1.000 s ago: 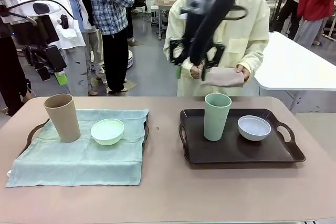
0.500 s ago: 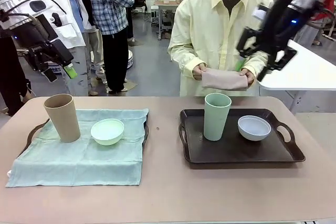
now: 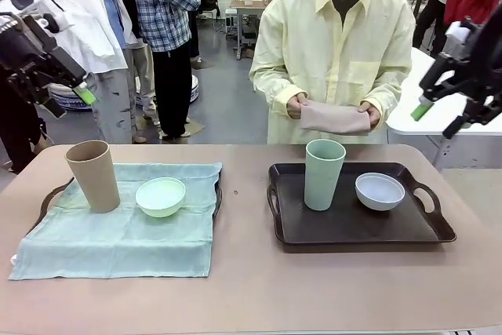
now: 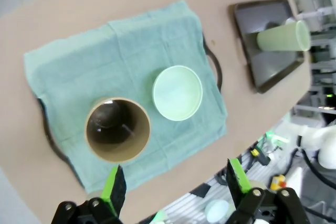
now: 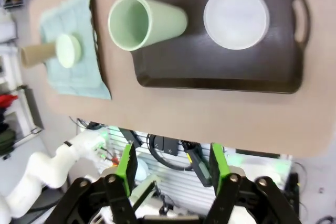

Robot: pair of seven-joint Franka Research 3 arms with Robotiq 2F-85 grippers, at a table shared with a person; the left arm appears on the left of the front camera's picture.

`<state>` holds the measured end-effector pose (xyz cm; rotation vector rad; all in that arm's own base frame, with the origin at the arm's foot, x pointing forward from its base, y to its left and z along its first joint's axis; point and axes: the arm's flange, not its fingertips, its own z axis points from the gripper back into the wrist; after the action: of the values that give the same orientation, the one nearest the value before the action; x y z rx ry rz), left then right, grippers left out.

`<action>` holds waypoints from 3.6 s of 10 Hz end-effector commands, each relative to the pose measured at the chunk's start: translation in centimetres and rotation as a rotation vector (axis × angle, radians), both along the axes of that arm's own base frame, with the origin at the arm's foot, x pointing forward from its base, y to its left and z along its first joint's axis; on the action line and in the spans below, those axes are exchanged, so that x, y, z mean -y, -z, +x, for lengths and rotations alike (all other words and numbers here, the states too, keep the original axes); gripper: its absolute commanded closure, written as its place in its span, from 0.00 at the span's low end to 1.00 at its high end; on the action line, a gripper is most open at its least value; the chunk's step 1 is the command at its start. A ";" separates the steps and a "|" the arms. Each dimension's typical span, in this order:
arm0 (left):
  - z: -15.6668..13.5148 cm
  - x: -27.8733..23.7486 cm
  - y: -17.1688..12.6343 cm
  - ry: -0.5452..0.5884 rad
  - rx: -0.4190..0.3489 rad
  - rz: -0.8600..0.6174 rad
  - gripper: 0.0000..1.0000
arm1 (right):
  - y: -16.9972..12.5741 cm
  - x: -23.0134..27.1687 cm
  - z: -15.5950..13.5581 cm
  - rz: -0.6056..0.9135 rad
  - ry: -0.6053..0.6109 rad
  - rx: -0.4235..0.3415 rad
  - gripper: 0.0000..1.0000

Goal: Set up a tray with a mat and arrange the tableware.
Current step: Pick up the Picnic Bowl and Reusable plastic cup from the Handle tray in front of the human's position and hold them in the air.

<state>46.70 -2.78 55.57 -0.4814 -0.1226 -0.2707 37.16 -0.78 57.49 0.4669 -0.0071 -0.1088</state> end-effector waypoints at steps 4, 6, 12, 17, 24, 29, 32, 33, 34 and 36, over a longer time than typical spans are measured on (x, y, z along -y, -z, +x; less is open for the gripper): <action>-1.9 -1.8 -1.2 0.206 0.012 -0.057 0.00 | 0.4 3.2 -1.6 0.046 0.061 0.015 0.28; -0.9 -2.2 -0.6 0.004 -0.013 -0.043 0.00 | 0.4 3.2 -1.6 0.046 0.061 0.015 0.28; -3.7 -8.4 -0.2 -0.190 -0.155 -0.359 0.00 | 1.9 15.8 -0.5 0.384 0.045 -0.102 0.28; -4.4 -10.9 2.6 -0.312 -0.255 -0.521 0.00 | 3.1 24.7 -0.3 0.595 0.131 -0.031 0.28; -4.4 -11.5 2.8 -0.285 -0.256 -0.500 0.00 | 3.5 24.6 -0.7 0.570 0.152 -0.037 0.28; -4.4 -11.5 2.8 -0.285 -0.256 -0.500 0.00 | 3.5 24.6 -0.7 0.570 0.152 -0.037 0.28; -4.2 -11.3 3.0 -0.292 -0.253 -0.509 0.00 | 3.7 24.7 -0.6 0.573 0.157 -0.042 0.28; -3.8 -8.8 2.1 -0.211 -0.199 -0.435 0.00 | 2.6 23.7 -0.2 0.457 0.121 0.020 0.28; -3.4 -5.9 1.3 -0.112 -0.149 -0.340 0.00 | 1.9 22.3 0.2 0.360 0.088 0.031 0.28; -2.5 1.6 -0.3 0.077 0.019 -0.144 0.00 | 0.8 17.4 0.6 0.117 -0.001 0.061 0.28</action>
<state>43.57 -2.18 55.83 -0.7236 -0.0542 -0.2444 38.34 -20.79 57.50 0.7112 -0.0352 -0.1370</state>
